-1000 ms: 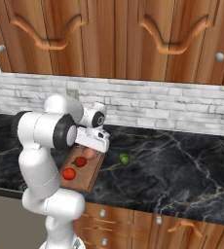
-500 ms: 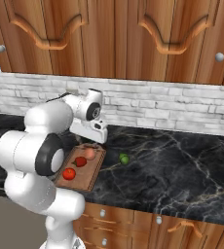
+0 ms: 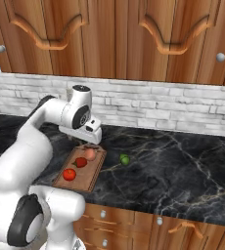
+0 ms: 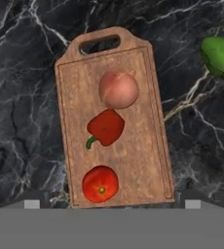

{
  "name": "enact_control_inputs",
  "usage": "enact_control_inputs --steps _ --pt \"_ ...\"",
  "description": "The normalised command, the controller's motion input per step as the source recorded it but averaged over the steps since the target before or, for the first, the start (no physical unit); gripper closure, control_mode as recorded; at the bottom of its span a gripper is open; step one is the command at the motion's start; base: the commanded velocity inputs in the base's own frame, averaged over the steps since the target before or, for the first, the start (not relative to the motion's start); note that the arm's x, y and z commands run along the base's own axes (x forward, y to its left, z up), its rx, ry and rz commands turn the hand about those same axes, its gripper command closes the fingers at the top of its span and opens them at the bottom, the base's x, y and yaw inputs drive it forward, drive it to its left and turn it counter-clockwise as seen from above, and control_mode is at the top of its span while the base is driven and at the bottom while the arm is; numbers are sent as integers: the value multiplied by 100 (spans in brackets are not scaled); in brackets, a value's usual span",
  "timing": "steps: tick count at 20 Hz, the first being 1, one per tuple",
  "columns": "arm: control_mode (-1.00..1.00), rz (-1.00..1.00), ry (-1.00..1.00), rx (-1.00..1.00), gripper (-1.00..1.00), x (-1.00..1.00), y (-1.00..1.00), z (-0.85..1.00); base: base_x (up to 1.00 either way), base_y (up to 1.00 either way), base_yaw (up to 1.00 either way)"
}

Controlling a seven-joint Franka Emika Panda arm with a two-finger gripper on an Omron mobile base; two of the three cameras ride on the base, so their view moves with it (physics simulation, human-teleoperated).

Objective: Place the avocado, onion, tomato, and bell pepper on the cutting board.

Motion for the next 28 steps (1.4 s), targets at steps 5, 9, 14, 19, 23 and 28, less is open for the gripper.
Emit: enact_control_inputs --steps 5,9,14,19,23,28 --pt "-100 0 -16 -2 -100 -55 -14 54 0 0 0" --pt "-100 0 -9 -4 -100 -6 -35 42 0 0 0" --pt "-100 0 0 -1 -100 0 -40 27 0 0 0" --pt "-100 0 0 0 -100 0 -30 2 0 0 0" --pt "-100 0 0 0 -100 8 -35 0 0 0 0" --pt "-100 0 1 0 -100 27 -21 0 0 0 0"
